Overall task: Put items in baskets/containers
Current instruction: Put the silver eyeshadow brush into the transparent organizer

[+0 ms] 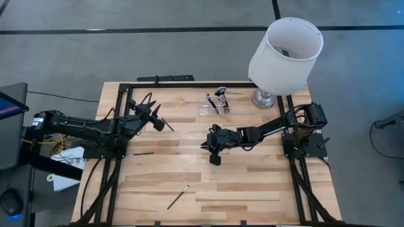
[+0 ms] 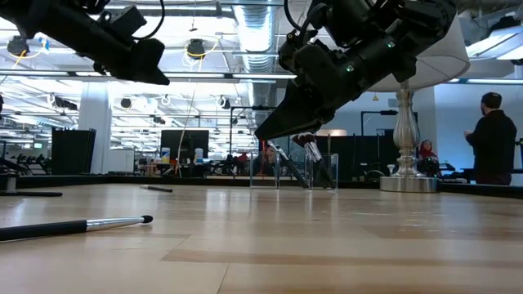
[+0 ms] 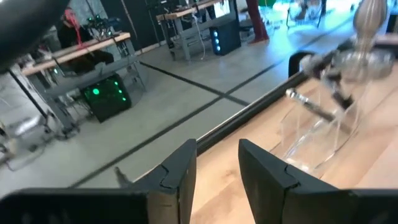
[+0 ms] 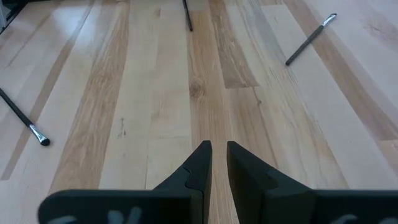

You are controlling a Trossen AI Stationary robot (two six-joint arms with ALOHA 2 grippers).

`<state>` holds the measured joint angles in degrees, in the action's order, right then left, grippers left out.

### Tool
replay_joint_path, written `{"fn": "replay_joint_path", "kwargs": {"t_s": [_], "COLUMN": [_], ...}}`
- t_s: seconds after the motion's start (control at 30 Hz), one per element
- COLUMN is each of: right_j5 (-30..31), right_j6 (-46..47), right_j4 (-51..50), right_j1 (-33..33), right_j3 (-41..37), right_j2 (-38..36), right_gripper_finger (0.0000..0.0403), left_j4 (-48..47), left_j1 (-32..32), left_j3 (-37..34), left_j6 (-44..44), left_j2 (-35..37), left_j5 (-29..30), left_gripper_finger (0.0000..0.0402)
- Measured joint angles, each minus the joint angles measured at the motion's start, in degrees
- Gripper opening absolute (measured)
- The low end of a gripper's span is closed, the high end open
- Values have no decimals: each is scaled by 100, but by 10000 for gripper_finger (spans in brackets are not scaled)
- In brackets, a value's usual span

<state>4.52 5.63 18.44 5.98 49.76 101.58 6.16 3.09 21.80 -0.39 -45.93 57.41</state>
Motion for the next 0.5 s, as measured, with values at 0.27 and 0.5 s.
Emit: {"fn": "replay_joint_path", "kwargs": {"t_s": [0.27,0.5], "right_j5": [-1,0], "right_j6": [-1,0], "right_j4": [1,2], "right_j1": [0,0], "right_j3": [0,0], "right_j2": [0,0], "right_gripper_finger": [42,42], "left_j4": [56,76], "left_j1": [-2,-2], "left_j3": [0,0], "left_j6": [731,466], "left_j2": [2,2], "left_j5": [2,-1], "left_gripper_finger": [117,117]}}
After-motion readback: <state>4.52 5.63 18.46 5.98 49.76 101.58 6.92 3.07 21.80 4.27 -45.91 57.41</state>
